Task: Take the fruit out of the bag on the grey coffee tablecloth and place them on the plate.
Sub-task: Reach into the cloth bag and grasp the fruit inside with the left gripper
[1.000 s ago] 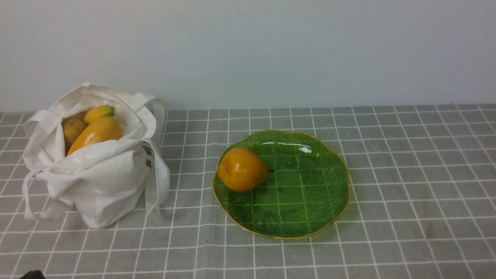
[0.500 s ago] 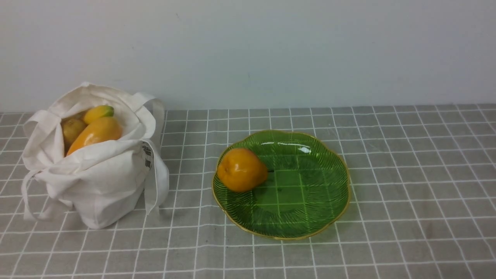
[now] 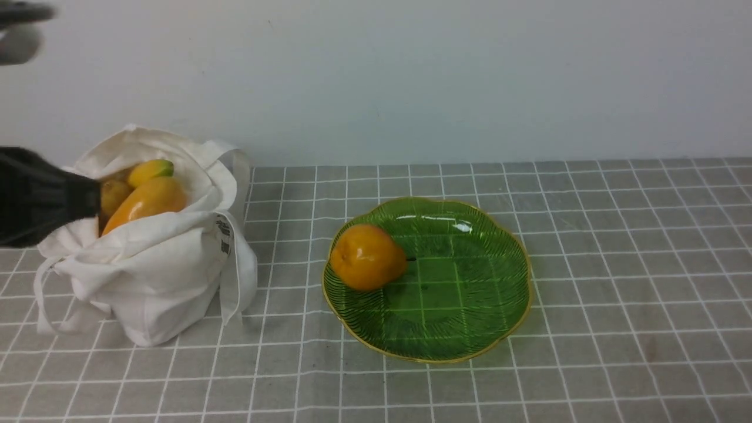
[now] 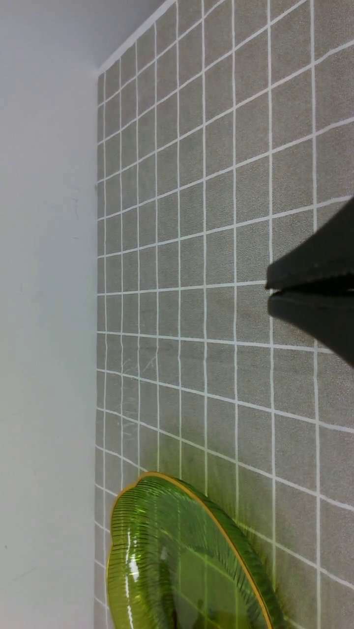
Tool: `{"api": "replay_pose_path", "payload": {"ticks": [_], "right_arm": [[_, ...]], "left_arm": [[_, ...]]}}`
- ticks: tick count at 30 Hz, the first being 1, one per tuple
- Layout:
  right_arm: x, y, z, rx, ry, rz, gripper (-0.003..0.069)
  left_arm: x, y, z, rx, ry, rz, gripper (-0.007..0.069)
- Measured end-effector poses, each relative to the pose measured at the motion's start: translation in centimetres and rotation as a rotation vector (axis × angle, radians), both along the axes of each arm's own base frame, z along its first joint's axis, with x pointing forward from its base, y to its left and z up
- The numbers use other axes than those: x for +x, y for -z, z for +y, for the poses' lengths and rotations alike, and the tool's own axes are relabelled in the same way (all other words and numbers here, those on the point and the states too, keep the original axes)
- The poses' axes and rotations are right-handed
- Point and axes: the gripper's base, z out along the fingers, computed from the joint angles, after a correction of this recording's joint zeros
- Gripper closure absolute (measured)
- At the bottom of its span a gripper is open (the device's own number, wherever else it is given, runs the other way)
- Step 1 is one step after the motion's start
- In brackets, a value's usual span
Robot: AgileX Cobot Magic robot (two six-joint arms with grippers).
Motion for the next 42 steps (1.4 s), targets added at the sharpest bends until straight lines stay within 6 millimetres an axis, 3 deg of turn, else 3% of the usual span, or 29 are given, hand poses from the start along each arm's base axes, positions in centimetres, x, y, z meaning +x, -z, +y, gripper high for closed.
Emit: {"api": "replay_pose_path", "payload": {"ticks": [3,8,14,18,21,22,23,25,27,28,32,38,40,42], "right_arm": [[0.0,0.0,0.0,0.000,0.000,0.000,0.0674],[0.0,0.0,0.0,0.000,0.000,0.000,0.0674],[0.0,0.0,0.0,0.000,0.000,0.000,0.0674],[0.0,0.0,0.0,0.000,0.000,0.000,0.0674],[0.0,0.0,0.0,0.000,0.000,0.000,0.0674],[0.0,0.0,0.0,0.000,0.000,0.000,0.0674],[0.0,0.0,0.0,0.000,0.000,0.000,0.0674],[0.0,0.0,0.0,0.000,0.000,0.000,0.0674],[0.0,0.0,0.0,0.000,0.000,0.000,0.0674],[0.0,0.0,0.0,0.000,0.000,0.000,0.0674],[0.0,0.0,0.0,0.000,0.000,0.000,0.0674],[0.0,0.0,0.0,0.000,0.000,0.000,0.0674],[0.0,0.0,0.0,0.000,0.000,0.000,0.0674],[0.0,0.0,0.0,0.000,0.000,0.000,0.0674]], "left_arm": [[4.8,0.6,0.2,0.082,-0.006,0.092,0.0632],[9.7,1.8,0.9,0.206,-0.054,0.170,0.0632],[12.9,3.5,1.1,0.259,-0.066,0.211,0.0629],[14.8,5.2,1.0,0.282,-0.044,0.199,0.0585],[16.9,7.1,0.9,0.312,-0.009,0.161,0.0444],[17.0,7.2,0.8,0.313,-0.007,0.159,0.0444],[17.6,7.8,0.8,0.322,-0.003,0.145,0.0357],[18.3,8.7,0.9,0.340,-0.003,0.144,0.0239],[18.6,9.2,1.0,0.352,-0.002,0.153,0.0172],[18.8,9.8,1.0,0.361,-0.002,0.168,0.0090],[19.3,11.2,1.1,0.380,0.006,0.211,-0.0035],[19.7,13.1,1.3,0.413,0.006,0.278,-0.0021],[19.8,13.4,1.4,0.415,-0.005,0.291,0.0022],[19.7,13.6,1.5,0.404,-0.028,0.312,0.0154]]}}
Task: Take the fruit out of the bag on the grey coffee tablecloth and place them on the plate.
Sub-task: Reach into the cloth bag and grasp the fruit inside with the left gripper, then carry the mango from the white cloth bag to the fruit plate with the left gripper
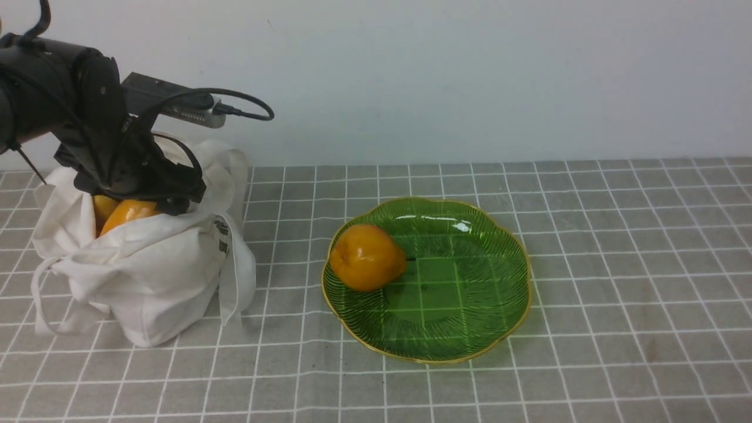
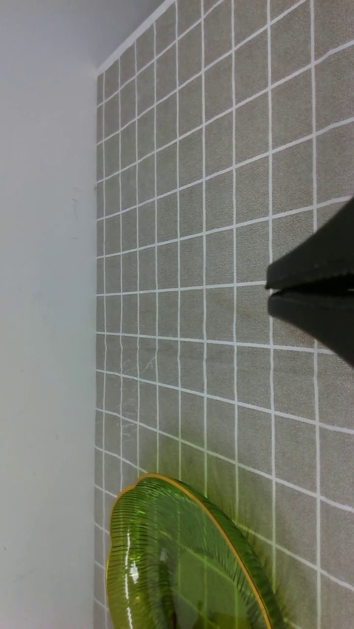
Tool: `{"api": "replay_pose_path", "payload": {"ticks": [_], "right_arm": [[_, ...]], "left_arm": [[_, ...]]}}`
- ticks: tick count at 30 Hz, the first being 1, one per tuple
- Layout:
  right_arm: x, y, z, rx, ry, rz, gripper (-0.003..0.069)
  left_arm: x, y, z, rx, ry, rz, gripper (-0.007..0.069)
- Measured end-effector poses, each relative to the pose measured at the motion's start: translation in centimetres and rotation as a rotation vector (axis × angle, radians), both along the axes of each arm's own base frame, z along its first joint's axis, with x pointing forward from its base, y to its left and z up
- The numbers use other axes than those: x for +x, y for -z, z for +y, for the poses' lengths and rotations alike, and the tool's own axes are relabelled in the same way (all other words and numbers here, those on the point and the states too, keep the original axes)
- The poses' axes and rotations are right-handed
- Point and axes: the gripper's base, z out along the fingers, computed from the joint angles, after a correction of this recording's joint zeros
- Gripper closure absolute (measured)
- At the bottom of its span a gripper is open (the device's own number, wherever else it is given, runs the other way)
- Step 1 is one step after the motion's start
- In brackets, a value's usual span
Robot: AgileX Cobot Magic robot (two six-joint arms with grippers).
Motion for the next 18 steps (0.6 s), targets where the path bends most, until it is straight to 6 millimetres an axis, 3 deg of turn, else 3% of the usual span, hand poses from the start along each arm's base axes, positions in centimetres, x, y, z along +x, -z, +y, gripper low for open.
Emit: {"api": "replay_pose_path", "payload": {"ticks": [3,6,11,13,18], "right_arm": [[0.0,0.0,0.0,0.000,0.000,0.000,0.0674],[0.0,0.0,0.0,0.000,0.000,0.000,0.0674],[0.0,0.0,0.0,0.000,0.000,0.000,0.0674],[0.0,0.0,0.0,0.000,0.000,0.000,0.0674],[0.0,0.0,0.0,0.000,0.000,0.000,0.0674]], "left_arm": [[-0.1,-0.2,0.0,-0.004,-0.010,-0.001,0.0148],[-0.7,-1.6,0.1,-0.008,-0.020,-0.019,0.0147],[-1.9,-4.3,0.2,-0.020,-0.028,-0.085,0.0147],[-2.8,-6.5,0.2,-0.032,-0.039,-0.144,0.0147],[-4.6,-9.6,0.1,-0.088,-0.053,-0.233,0.0147]]}}
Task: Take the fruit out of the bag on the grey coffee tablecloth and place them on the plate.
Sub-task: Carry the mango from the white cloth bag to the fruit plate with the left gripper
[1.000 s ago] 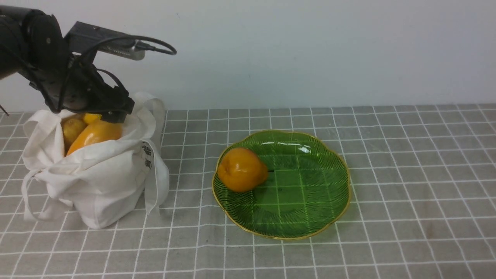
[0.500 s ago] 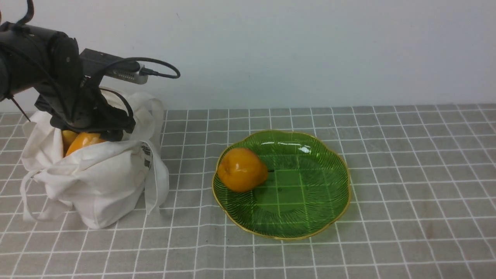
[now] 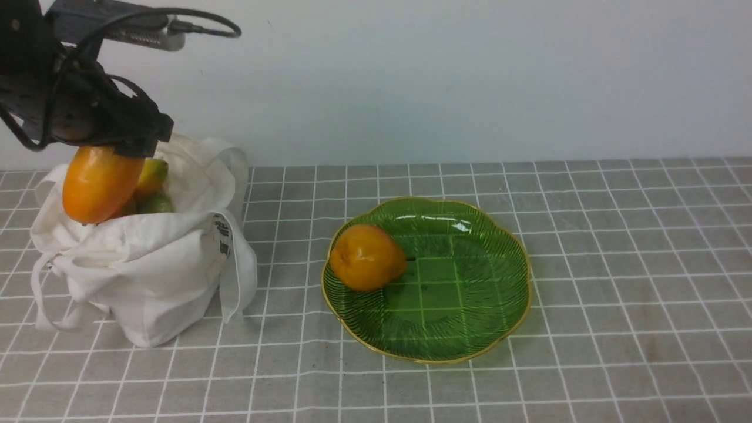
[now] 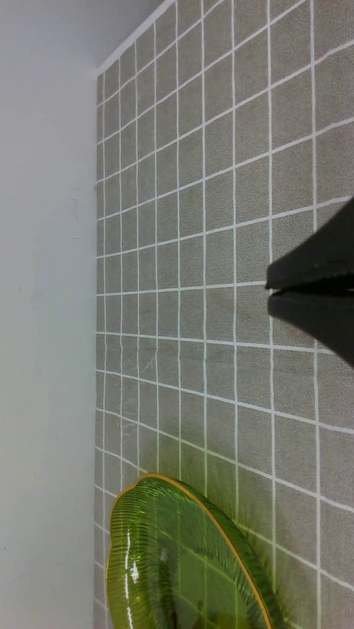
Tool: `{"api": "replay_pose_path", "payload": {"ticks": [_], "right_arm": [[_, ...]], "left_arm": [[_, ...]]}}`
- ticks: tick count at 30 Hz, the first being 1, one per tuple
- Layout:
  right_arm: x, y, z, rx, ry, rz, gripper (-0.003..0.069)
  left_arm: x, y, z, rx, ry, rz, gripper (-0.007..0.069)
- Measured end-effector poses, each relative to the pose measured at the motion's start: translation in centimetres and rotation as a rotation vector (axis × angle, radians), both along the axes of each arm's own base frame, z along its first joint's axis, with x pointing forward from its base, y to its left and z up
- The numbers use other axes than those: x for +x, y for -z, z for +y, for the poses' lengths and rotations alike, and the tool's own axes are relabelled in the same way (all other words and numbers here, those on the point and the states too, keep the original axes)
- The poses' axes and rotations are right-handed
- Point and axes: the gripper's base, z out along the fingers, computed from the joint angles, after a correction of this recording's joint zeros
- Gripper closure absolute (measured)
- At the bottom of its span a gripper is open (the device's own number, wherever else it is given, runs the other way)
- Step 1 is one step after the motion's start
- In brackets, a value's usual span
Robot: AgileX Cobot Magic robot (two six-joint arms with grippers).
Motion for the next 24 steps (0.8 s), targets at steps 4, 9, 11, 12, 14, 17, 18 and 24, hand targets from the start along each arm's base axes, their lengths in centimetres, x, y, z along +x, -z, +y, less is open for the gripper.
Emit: {"api": "replay_pose_path", "payload": {"ticks": [4,9,11,12,14,17,18,24], "right_arm": [[0.0,0.0,0.0,0.000,0.000,0.000,0.0674],[0.0,0.0,0.0,0.000,0.000,0.000,0.0674],[0.0,0.0,0.0,0.000,0.000,0.000,0.0674],[0.0,0.0,0.0,0.000,0.000,0.000,0.0674],[0.0,0.0,0.0,0.000,0.000,0.000,0.0674],[0.0,0.0,0.0,0.000,0.000,0.000,0.0674],[0.0,0.0,0.0,0.000,0.000,0.000,0.0674],[0.0,0.0,0.0,0.000,0.000,0.000,0.0674]], "left_arm": [[-2.0,-2.7,-2.0,-0.183,0.044,-0.063,0.0147],[-3.9,-4.0,-8.0,-0.321,0.325,-0.080,0.0147],[-4.4,-3.4,-11.7,-0.367,0.480,-0.059,0.0147],[-4.4,-3.0,-12.9,-0.376,0.527,-0.053,0.0147],[-4.2,-1.5,-15.8,-0.368,0.633,-0.042,0.0147],[-3.3,1.7,-19.3,-0.322,0.735,-0.027,0.0147],[-3.3,1.9,-19.7,-0.319,0.742,-0.030,0.0147],[-1.6,9.0,-23.9,-0.266,0.773,0.047,0.0147]]}}
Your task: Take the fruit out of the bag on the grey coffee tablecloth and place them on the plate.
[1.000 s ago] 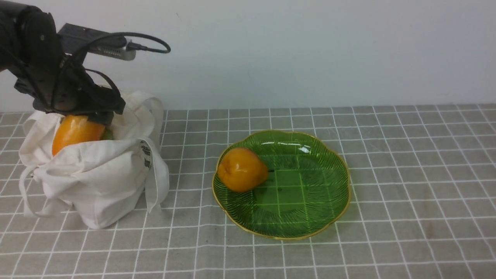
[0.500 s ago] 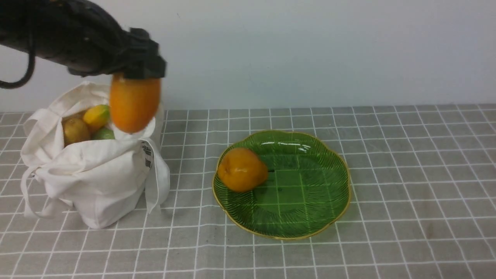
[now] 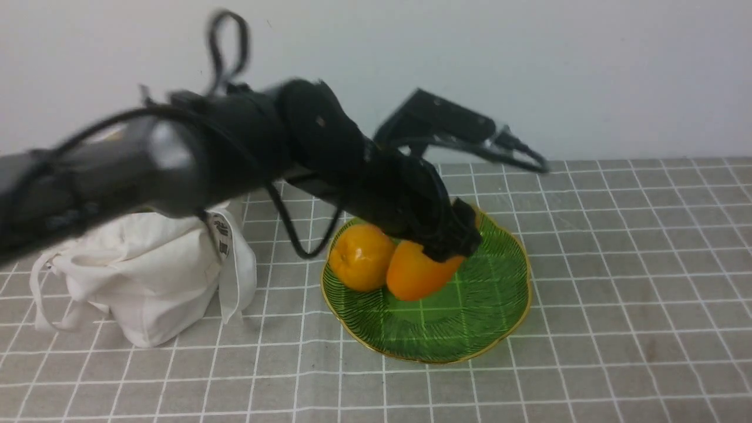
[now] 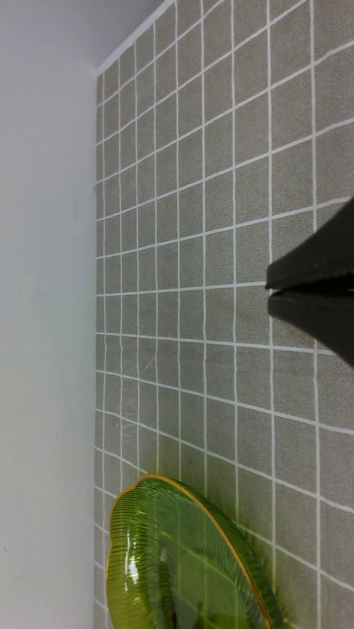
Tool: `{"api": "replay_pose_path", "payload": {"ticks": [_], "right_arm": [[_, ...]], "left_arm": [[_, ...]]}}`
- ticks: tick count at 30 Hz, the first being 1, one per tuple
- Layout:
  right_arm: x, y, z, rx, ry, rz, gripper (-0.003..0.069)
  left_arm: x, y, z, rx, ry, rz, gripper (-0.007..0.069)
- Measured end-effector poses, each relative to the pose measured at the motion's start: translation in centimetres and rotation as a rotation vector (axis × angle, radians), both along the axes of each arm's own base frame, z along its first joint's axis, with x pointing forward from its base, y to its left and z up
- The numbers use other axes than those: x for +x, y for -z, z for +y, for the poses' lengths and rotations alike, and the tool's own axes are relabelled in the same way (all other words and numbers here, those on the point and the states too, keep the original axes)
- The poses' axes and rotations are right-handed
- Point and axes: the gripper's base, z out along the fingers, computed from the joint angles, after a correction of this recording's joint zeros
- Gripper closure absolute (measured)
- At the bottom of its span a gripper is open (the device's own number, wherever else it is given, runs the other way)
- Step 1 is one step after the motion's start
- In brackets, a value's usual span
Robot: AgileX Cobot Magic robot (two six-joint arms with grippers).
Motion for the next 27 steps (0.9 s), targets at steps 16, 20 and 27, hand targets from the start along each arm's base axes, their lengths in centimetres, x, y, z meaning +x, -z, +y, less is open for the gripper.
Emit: {"api": "replay_pose_path", "payload": {"ticks": [16,20,27], "right_arm": [[0.0,0.0,0.0,0.000,0.000,0.000,0.0674],[0.0,0.0,0.0,0.000,0.000,0.000,0.0674],[0.0,0.0,0.0,0.000,0.000,0.000,0.0674]], "left_arm": [[1.0,2.3,-0.6,0.018,-0.043,-0.005,-0.0057],[0.3,-0.8,0.3,0.005,-0.057,-0.056,-0.0001],[-4.9,-12.3,5.0,-0.071,-0.154,-0.222,0.0501]]}}
